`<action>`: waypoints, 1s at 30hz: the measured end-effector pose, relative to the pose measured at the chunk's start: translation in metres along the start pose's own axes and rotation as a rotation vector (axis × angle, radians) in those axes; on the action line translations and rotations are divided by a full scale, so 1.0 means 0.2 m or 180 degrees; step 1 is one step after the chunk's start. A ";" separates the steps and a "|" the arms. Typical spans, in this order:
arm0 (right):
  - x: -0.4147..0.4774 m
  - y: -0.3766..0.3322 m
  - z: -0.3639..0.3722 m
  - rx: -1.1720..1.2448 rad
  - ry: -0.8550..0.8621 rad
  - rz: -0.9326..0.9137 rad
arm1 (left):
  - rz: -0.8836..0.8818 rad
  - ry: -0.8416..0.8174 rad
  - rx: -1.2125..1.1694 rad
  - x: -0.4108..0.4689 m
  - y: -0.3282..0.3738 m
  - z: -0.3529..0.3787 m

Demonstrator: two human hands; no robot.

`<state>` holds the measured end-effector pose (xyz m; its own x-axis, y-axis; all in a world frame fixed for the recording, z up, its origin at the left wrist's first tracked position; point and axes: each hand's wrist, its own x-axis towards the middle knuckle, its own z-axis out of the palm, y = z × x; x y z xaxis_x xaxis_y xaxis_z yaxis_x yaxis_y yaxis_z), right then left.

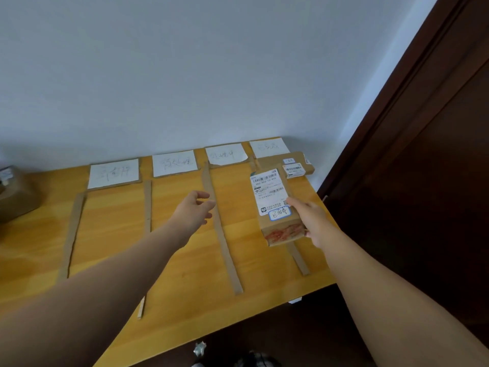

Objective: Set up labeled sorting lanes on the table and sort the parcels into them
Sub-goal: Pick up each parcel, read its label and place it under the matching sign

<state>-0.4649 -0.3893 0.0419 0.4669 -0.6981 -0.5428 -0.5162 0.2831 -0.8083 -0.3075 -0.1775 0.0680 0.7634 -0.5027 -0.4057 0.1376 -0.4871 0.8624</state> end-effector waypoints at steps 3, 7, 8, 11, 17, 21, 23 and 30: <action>0.12 0.03 -0.09 -0.0037 0.0036 0.0168 | -0.0011 -0.0056 -0.0003 0.09 0.05 0.12; 0.30 0.06 -0.23 -0.0088 0.0017 0.0312 | -0.0103 -0.0064 -0.0042 0.24 0.11 0.29; 0.34 0.07 -0.27 -0.0082 0.0002 0.0346 | -0.0133 -0.0062 -0.0055 0.27 0.12 0.33; 0.44 0.10 -0.39 -0.0076 -0.0026 0.0486 | -0.0259 -0.0089 -0.0028 0.34 0.13 0.46; 0.61 0.12 -0.53 -0.0010 -0.0070 0.0530 | -0.0424 -0.0137 0.0085 0.42 0.11 0.64; 0.68 0.14 -0.54 -0.0222 -0.0086 0.0491 | -0.0504 -0.0143 0.0144 0.48 0.12 0.71; 0.71 0.13 -0.54 -0.0220 -0.0133 0.0487 | -0.0512 -0.0150 0.0151 0.51 0.14 0.76; 0.78 0.05 -0.55 -0.0434 -0.0144 0.0283 | -0.0483 -0.0142 0.0204 0.57 0.20 0.84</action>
<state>-0.4767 -0.5682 -0.0266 0.4454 -0.6430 -0.6230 -0.6482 0.2484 -0.7198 -0.3213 -0.3740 0.0066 0.7078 -0.4505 -0.5441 0.2075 -0.6037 0.7697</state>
